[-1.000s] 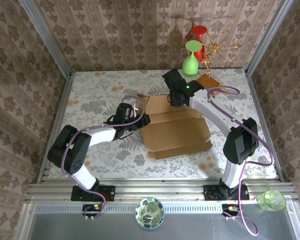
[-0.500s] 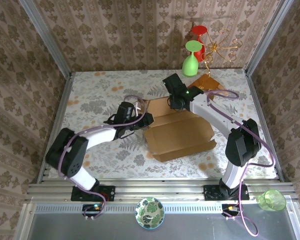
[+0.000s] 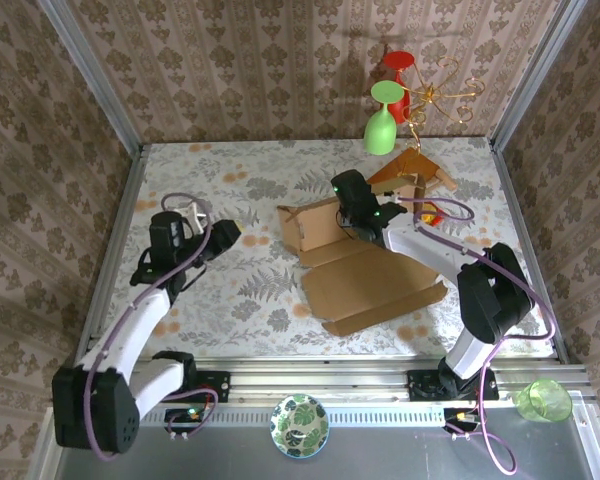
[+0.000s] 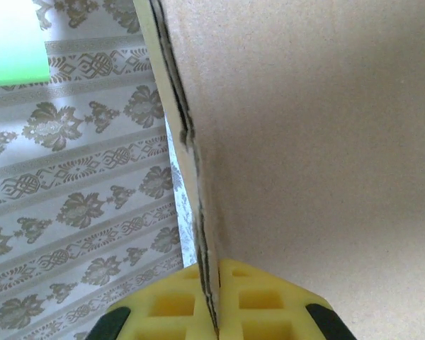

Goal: Fold the paper box

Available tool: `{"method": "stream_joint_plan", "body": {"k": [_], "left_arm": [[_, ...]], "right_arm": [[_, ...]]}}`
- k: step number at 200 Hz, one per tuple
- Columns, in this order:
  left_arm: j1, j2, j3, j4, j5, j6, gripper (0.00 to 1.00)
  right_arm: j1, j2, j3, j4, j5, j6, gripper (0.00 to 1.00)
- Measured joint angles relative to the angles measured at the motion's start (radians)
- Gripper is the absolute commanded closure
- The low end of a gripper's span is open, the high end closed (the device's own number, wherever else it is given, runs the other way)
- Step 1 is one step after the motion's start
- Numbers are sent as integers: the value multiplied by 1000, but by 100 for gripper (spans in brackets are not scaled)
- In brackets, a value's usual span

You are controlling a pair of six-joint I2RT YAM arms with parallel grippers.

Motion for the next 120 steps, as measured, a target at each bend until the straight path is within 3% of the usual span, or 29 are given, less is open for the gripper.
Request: {"method": "stream_joint_plan", "body": {"k": [42, 77, 106, 120], "left_arm": [[27, 237, 37, 32, 54, 32, 64], [-3, 342, 144, 50, 85, 68, 50], [-146, 266, 230, -21, -1, 118, 41], [-248, 178, 237, -58, -72, 149, 30]], "right_arm": [[5, -37, -69, 80, -1, -19, 100], [5, -87, -92, 78, -1, -14, 100], [2, -106, -91, 55, -2, -6, 100], [-3, -106, -86, 34, -4, 5, 100]]}}
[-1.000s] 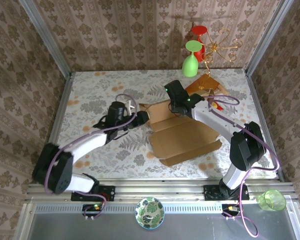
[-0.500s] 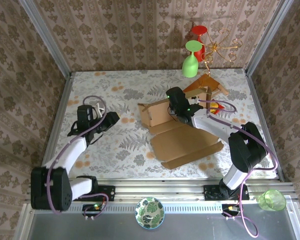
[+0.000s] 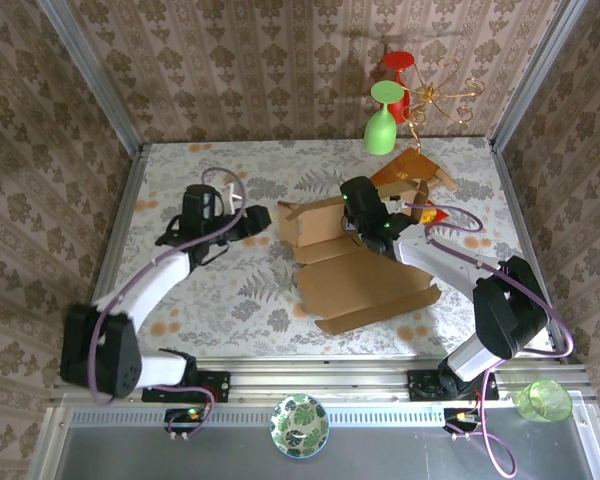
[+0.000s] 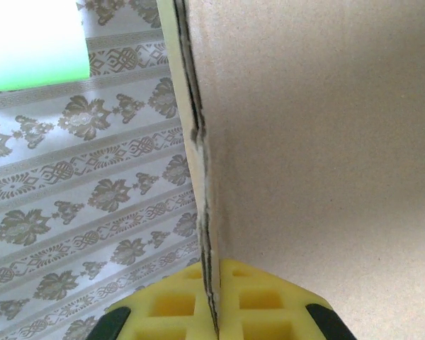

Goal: Fold the paper box

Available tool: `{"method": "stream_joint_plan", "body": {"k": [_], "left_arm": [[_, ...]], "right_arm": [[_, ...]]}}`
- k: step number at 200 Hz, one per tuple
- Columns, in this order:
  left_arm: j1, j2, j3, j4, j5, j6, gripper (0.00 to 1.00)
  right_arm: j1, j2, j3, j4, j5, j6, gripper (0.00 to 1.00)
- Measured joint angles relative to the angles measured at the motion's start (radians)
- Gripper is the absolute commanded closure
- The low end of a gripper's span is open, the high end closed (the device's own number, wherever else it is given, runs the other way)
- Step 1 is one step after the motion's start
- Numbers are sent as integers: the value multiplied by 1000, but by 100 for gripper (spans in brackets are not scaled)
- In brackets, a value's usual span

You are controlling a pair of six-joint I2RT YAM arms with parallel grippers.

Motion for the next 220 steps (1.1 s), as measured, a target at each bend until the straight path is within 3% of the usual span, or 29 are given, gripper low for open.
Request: {"method": "stream_joint_plan", "body": {"k": [13, 24, 52, 106, 150, 220], "left_arm": [[-104, -85, -6, -31, -84, 29, 18], [-177, -145, -29, -35, -159, 43, 0], [-270, -179, -123, 22, -340, 112, 0], [-311, 13, -187, 173, -621, 315, 0], [-263, 92, -162, 268, -674, 405, 0], [-243, 157, -128, 343, -594, 454, 0]], "right_arm": [[-3, 1, 17, -35, -2, 8, 100], [-8, 3, 42, -64, -5, 16, 100], [-15, 15, 115, -128, -21, 48, 100], [-15, 59, 193, -203, -57, 78, 100], [-15, 74, 200, -232, -69, 78, 100], [-15, 92, 215, -244, -77, 78, 100]]}}
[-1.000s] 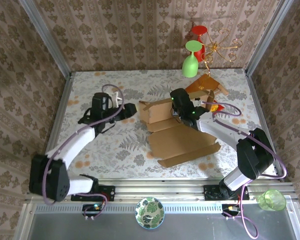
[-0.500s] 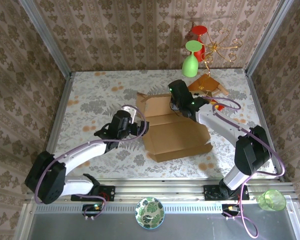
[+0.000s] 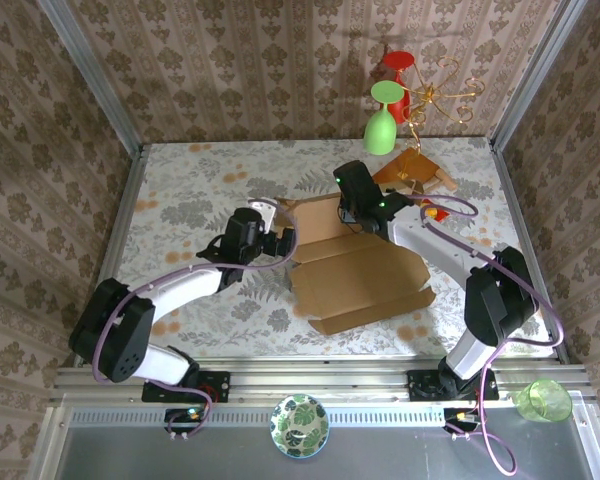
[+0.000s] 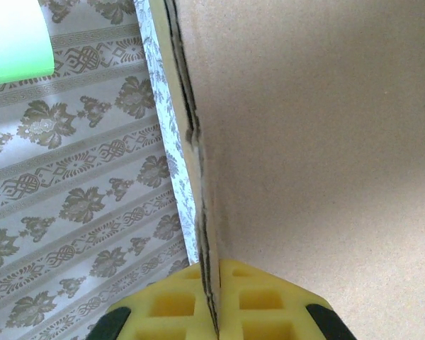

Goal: Fold the paper box

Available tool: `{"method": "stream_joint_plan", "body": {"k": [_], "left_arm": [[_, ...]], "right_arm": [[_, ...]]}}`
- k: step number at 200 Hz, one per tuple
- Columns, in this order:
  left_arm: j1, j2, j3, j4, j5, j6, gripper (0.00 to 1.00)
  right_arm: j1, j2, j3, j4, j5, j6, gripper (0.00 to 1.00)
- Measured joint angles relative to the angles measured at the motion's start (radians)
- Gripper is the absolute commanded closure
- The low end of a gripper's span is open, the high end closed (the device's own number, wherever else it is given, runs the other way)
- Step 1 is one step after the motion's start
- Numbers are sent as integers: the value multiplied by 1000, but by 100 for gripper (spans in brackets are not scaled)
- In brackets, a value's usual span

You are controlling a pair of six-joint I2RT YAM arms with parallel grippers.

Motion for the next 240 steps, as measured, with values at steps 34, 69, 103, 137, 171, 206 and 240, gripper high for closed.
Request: {"method": "stream_joint_plan", "body": {"k": [34, 69, 103, 137, 171, 206, 240], "left_arm": [[3, 6, 8, -1, -10, 2, 0], [41, 22, 24, -1, -7, -5, 1], [85, 19, 24, -15, 8, -10, 2], [124, -51, 3, -24, 18, -13, 3], [143, -225, -63, -56, 91, -29, 1], [322, -391, -108, -129, 329, -110, 0], [465, -271, -54, -217, 559, -137, 0]], "right_arm": [[0, 15, 13, 0, -1, 0, 100], [0, 16, 13, 1, 0, 0, 100], [-2, 16, 13, 1, 0, 0, 100], [-2, 17, 13, 1, -1, 0, 100], [-3, 25, 10, 26, 0, -12, 100], [-3, 24, -77, 216, 3, -113, 100], [9, 24, -188, 386, 4, -201, 100]]}}
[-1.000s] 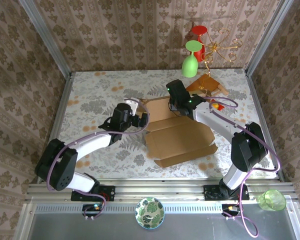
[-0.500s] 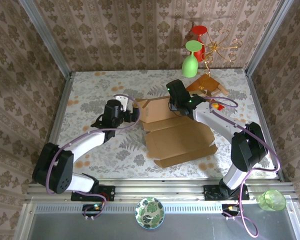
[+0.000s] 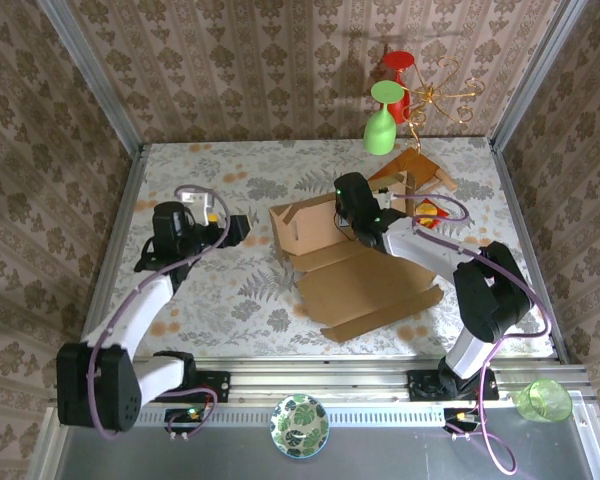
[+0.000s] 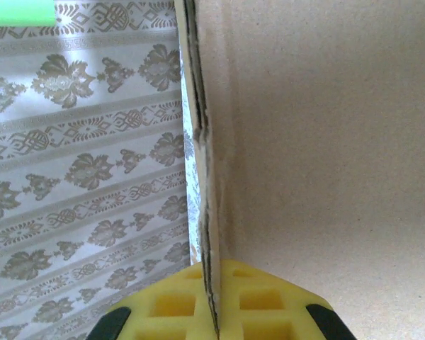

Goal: Fold the paper box

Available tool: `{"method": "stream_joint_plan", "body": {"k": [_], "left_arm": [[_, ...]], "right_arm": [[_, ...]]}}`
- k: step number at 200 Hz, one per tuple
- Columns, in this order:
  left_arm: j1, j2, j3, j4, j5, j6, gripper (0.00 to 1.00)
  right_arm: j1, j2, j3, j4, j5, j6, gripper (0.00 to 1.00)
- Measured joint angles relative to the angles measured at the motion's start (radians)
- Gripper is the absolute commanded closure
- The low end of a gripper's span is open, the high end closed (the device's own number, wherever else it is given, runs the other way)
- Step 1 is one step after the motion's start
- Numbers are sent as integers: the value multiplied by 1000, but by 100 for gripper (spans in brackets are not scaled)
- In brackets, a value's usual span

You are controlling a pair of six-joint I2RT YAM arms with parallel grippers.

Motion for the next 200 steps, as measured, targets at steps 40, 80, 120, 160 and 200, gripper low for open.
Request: {"method": "stream_joint_plan", "body": {"k": [40, 80, 120, 160, 200], "left_arm": [[8, 71, -31, 35, -4, -57, 9], [7, 161, -31, 132, 33, -89, 25], [6, 162, -31, 154, 68, -61, 27], [5, 151, -18, 133, 97, 30, 36], [-13, 175, 43, 71, 139, 180, 41]], "right_arm": [[21, -2, -125, 221, 0, -67, 100], [23, -2, -183, 399, 0, -116, 100], [23, -39, -185, 465, 0, -141, 100], [23, -81, -219, 502, -2, -140, 100], [21, -79, -267, 509, -7, -141, 100]]}}
